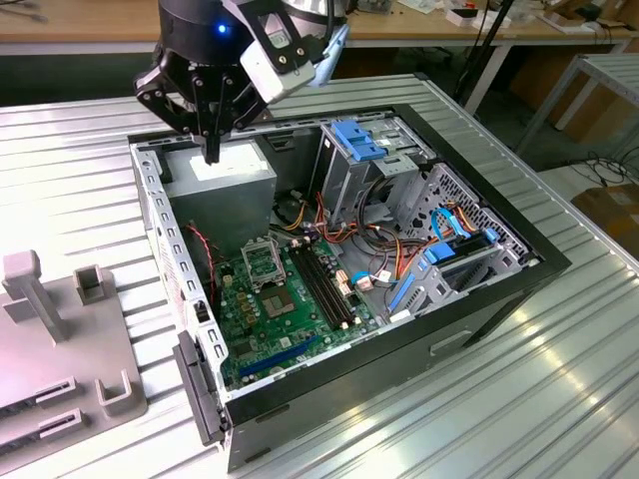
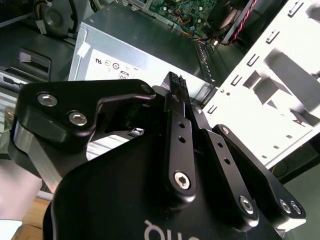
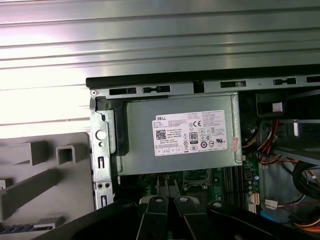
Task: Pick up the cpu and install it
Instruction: 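Reach for the cpu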
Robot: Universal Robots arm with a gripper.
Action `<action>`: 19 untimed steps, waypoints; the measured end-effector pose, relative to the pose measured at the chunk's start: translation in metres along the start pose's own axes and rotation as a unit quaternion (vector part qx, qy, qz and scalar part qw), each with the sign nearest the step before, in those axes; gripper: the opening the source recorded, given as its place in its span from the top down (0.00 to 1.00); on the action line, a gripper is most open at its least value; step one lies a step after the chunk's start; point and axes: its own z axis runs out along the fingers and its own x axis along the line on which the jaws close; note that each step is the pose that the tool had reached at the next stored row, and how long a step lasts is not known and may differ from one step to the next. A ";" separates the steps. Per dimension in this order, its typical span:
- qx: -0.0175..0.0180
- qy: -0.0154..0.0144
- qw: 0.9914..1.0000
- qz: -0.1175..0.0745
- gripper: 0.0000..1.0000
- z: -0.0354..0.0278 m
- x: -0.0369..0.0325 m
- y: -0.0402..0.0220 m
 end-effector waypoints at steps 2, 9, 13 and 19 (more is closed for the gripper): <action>0.000 0.000 1.000 0.000 0.89 0.0002 0.0014 -0.0001; 0.000 0.000 1.000 0.000 0.89 0.0011 0.0068 -0.0006; 0.000 0.001 1.000 0.000 0.89 0.0015 0.0096 -0.0008; 0.000 0.001 1.000 0.000 0.89 0.0020 0.0132 -0.0011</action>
